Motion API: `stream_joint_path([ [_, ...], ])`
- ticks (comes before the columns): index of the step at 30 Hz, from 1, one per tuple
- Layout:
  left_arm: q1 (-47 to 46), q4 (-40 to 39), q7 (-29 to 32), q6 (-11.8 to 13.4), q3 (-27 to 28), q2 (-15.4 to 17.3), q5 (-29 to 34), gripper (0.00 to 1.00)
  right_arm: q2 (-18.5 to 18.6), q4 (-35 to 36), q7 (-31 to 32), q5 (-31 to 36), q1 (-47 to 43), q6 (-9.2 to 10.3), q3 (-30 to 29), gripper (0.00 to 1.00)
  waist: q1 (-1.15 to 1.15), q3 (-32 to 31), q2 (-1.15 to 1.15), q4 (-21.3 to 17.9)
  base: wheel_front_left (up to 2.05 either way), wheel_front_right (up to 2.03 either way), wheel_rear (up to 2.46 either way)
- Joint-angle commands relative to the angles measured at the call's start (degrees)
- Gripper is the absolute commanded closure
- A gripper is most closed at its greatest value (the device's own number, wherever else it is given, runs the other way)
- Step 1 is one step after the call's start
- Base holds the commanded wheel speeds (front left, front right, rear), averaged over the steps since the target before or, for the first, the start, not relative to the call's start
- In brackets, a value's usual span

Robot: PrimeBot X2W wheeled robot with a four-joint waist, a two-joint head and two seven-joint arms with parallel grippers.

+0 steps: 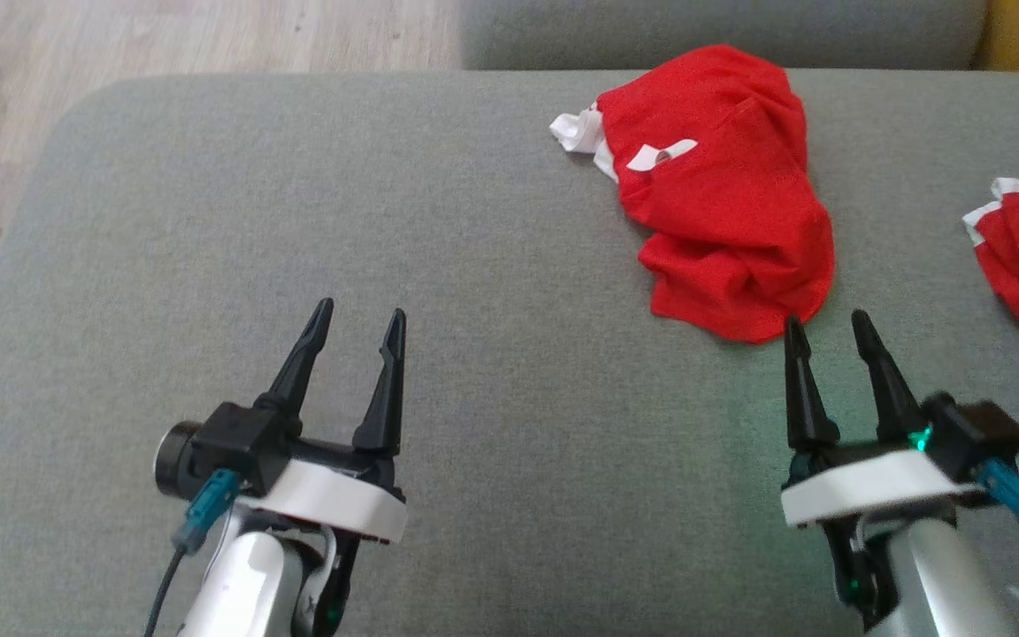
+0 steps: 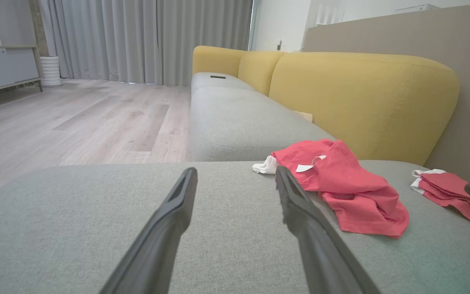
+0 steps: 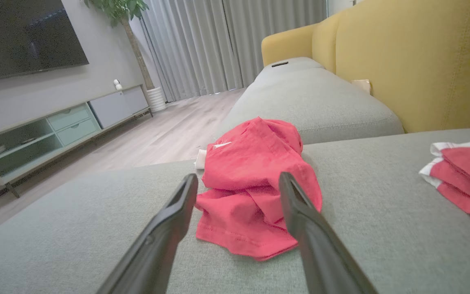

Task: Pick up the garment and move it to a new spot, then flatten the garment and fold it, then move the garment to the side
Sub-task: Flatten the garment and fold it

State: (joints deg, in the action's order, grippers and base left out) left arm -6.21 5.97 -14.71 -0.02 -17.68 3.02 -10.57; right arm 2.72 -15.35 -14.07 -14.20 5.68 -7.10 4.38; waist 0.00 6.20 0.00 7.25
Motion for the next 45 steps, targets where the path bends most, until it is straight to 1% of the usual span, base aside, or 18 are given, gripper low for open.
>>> stream_joint_path([
  [1,-2.3,-1.8,-0.3,-0.1,1.6,-0.1,0.2,0.00,0.2,2.2,0.4,1.1,3.4,-0.39,1.2,0.00,0.00,0.8,0.00,0.5,0.00,0.00,0.00],
  [2,-2.7,-1.9,-0.3,0.1,0.9,-0.1,-0.4,0.00,0.2,2.0,1.9,3.3,5.2,-0.39,1.1,0.00,0.00,1.7,0.00,1.2,0.00,0.00,0.00],
  [7,-4.2,-1.8,-0.3,0.8,-1.4,-0.1,-1.9,0.00,0.2,-0.3,7.4,10.6,11.6,-0.39,1.4,0.00,0.00,4.1,0.00,3.8,0.00,0.00,0.00],
  [12,-5.3,-2.0,-0.3,1.9,-3.0,-0.1,-3.5,0.00,0.7,-6.1,12.6,18.4,18.6,-0.39,1.7,0.00,0.00,5.9,0.00,6.9,0.00,0.00,0.00],
  [18,-5.8,-1.9,-0.3,2.6,-4.1,-0.1,-4.9,0.00,3.1,-14.5,15.4,26.1,25.9,-0.39,-1.5,0.00,0.00,7.4,0.00,10.1,0.00,0.00,0.00],
  [23,-6.5,-2.2,-0.3,3.1,-4.8,-0.1,-6.0,0.00,4.8,-20.8,16.2,31.7,30.3,-0.39,-3.5,0.00,0.00,8.6,0.00,11.8,0.00,0.00,0.00],
  [29,-7.4,-2.5,-0.3,3.6,-5.4,-0.1,-6.8,0.00,5.7,-26.2,15.7,35.5,33.2,-0.39,-4.9,0.00,0.00,9.7,0.00,12.7,0.00,0.00,0.00],
  [30,-7.5,-2.5,-0.3,3.7,-5.4,-0.1,-6.9,0.00,5.7,-27.0,15.3,35.8,33.7,-0.39,-5.2,0.31,0.00,9.8,0.00,12.7,0.00,0.00,0.00],
  [31,-7.7,-2.6,-0.3,3.9,-5.5,-0.1,-7.1,0.00,5.4,-27.7,14.5,35.8,34.2,-0.39,-5.4,1.00,0.00,10.0,0.00,12.7,0.00,0.00,0.00],
  [34,-8.0,-2.5,-0.3,4.1,-5.5,-0.1,-7.1,0.00,4.3,-29.2,11.3,35.3,35.7,-0.39,-5.0,1.00,0.00,10.1,0.00,12.5,0.00,0.00,0.00],
  [38,-8.0,-2.2,-0.3,4.1,-5.7,-0.1,-7.0,0.00,2.3,-31.3,6.7,32.6,37.4,-0.39,-1.7,1.00,0.00,9.4,0.00,11.5,0.00,0.00,0.00],
  [42,-7.6,-1.9,-0.3,4.1,-5.4,-0.1,-6.9,0.00,0.7,-31.9,2.5,27.9,39.0,-0.39,4.2,1.00,0.00,7.6,0.00,10.1,0.00,0.00,0.00],
  [44,-7.0,-1.8,-0.3,3.9,-5.2,-0.1,-6.8,0.00,0.3,-30.9,1.4,24.4,39.8,-0.39,7.5,1.00,0.00,6.8,0.00,9.0,0.00,0.00,0.00],
  [45,-6.7,-1.6,-0.3,3.8,-5.3,-0.1,-6.7,0.00,0.2,-29.8,0.9,21.2,40.0,-0.39,10.2,1.00,0.00,6.3,0.00,8.6,0.00,0.00,0.00],
])
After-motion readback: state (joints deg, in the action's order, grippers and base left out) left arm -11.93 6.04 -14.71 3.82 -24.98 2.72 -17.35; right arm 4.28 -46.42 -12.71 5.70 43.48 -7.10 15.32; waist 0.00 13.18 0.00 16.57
